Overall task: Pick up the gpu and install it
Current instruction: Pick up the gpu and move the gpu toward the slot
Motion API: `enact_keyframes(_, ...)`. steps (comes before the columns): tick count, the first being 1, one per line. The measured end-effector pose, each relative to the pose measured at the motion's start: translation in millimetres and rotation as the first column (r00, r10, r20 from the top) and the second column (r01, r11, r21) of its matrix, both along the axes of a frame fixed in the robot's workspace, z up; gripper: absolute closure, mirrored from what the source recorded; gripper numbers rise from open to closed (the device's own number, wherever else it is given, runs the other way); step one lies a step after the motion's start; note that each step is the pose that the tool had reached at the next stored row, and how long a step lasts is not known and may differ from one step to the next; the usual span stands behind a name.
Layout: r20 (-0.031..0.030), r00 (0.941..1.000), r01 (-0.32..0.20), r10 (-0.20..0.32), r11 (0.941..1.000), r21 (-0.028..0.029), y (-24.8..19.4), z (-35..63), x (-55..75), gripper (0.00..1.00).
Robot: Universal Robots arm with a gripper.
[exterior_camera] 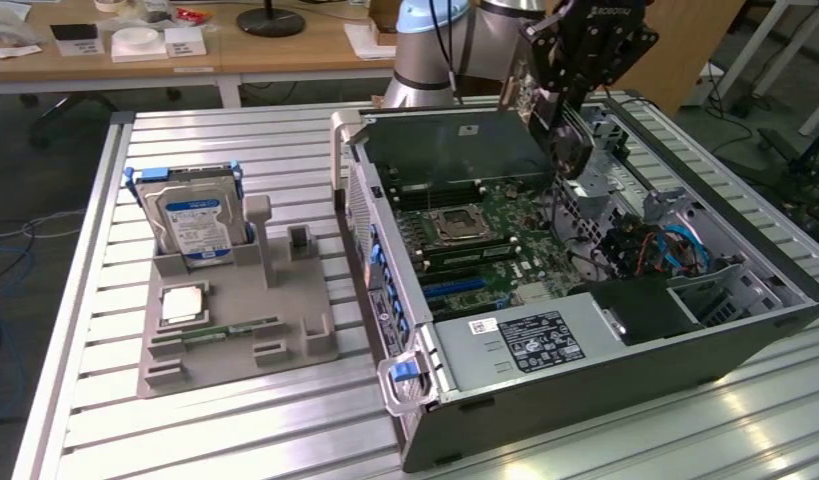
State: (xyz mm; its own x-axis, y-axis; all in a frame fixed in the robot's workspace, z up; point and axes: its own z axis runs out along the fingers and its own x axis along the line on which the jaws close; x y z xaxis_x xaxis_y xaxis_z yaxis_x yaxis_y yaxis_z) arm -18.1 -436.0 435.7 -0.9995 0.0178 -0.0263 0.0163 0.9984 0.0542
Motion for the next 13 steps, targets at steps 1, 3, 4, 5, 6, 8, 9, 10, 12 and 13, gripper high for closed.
enact_keyframes(1,0.0,1.0,0.0,0.0,1.0,-0.0001,0.0,0.0,3.5,0.73)
enact_keyframes(3,0.0,1.0,0.0,0.0,1.0,0.0,0.0,-0.1,10.8,0.73)
enact_keyframes(4,0.0,1.0,0.0,0.0,1.0,0.0001,0.0,-0.1,13.4,0.73)
enact_keyframes(5,-0.0001,1.0,0.0,0.0,1.0,0.0001,0.0,-0.1,15.4,0.73)
enact_keyframes(6,-0.0001,1.0,0.0,0.0,1.0,0.0,0.0,-0.1,16.3,0.73)
enact_keyframes(8,-0.0001,1.0,0.0,0.0,1.0,0.0,0.0,-0.1,16.4,0.73)
enact_keyframes(9,0.0,1.0,0.0,0.0,1.0,0.0,0.0,-0.1,16.5,0.73)
enact_keyframes(10,-0.0001,1.0,0.0,0.0,1.0,0.0,0.0,-0.1,16.4,0.73)
enact_keyframes(12,0.0,1.0,0.0,0.0,1.0,0.0,0.0,-0.1,16.4,0.73)
enact_keyframes(13,-0.0001,1.0,0.0,0.0,1.0,0.0001,0.0,-0.1,16.4,0.73)
